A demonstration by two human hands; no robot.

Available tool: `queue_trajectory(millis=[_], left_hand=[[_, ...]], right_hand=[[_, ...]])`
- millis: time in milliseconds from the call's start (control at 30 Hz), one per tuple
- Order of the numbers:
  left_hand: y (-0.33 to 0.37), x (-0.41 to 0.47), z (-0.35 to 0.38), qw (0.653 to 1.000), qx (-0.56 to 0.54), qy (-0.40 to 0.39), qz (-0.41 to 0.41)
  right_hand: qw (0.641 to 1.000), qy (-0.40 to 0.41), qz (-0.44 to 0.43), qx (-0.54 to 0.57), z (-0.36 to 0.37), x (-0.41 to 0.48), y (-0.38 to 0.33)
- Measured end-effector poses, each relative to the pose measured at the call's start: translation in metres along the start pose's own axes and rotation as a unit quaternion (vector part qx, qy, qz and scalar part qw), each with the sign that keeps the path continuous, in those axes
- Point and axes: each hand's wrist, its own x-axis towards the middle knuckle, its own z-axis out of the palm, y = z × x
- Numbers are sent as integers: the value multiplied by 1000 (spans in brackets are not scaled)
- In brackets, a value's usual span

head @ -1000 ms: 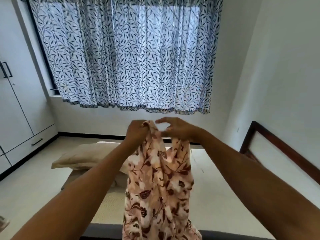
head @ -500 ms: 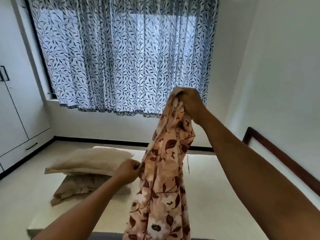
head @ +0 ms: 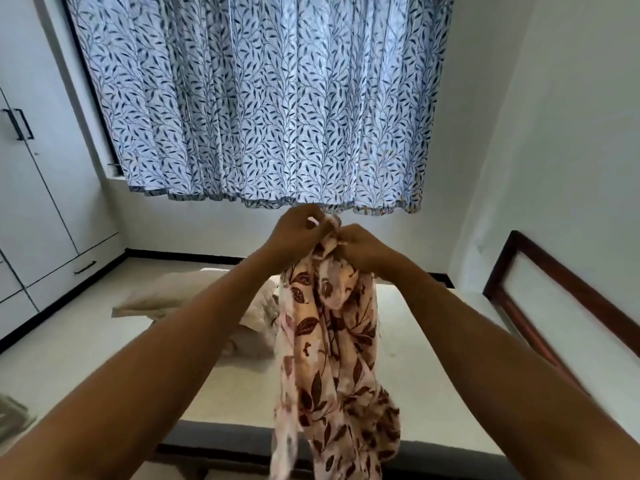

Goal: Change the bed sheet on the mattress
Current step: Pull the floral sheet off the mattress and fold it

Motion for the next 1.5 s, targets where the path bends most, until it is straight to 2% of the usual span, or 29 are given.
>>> queue_trajectory(millis=[167,333,467,567,633,700,800,867,933,1000,1133,1233,1300,1367,1500], left_hand=[[-40,-28,-13,993,50,-70,-81],[-76,-40,-16,977,116,6,-179],[-91,-45,-30,956,175,65,-227],[-84,-47,-42,948,172,95,-252],[-70,-44,-44,961,128,111,-217],[-49,-35,-40,976,82,120,-161],[1,-18,-30,991,85,72,-74],[32,-5,-28,991,124,46,-29],[43,8,-35,986,159,49,7],[35,9,-46,983,179,44,12],[-5,-12,-60,971,231,-15,-56],[-38,-34,-68,962,248,-11,-115],[-53,-42,-78,970,191,11,-150],[-55,-49,-89,982,105,51,-152],[-29,-45,-105,977,-107,158,-100]], right_hand=[[999,15,0,-28,-30,3,-19],[991,114,-26,60,-60,15,-44],[955,239,-16,175,-90,12,-47],[940,291,17,176,-98,5,-32],[954,250,45,160,-90,-4,-21],[974,164,57,143,-71,-12,-17],[995,33,10,97,-37,-13,-31],[997,-6,-44,67,-22,-6,-45],[997,-13,-75,31,-22,2,-56],[998,-17,-63,-10,-37,9,-57],[994,-33,-26,-98,-67,13,-46],[995,-28,-10,-100,-73,11,-30],[997,-11,-3,-73,-75,11,-23],[998,20,11,-51,-75,15,-19],[998,51,27,-28,-62,25,-19]])
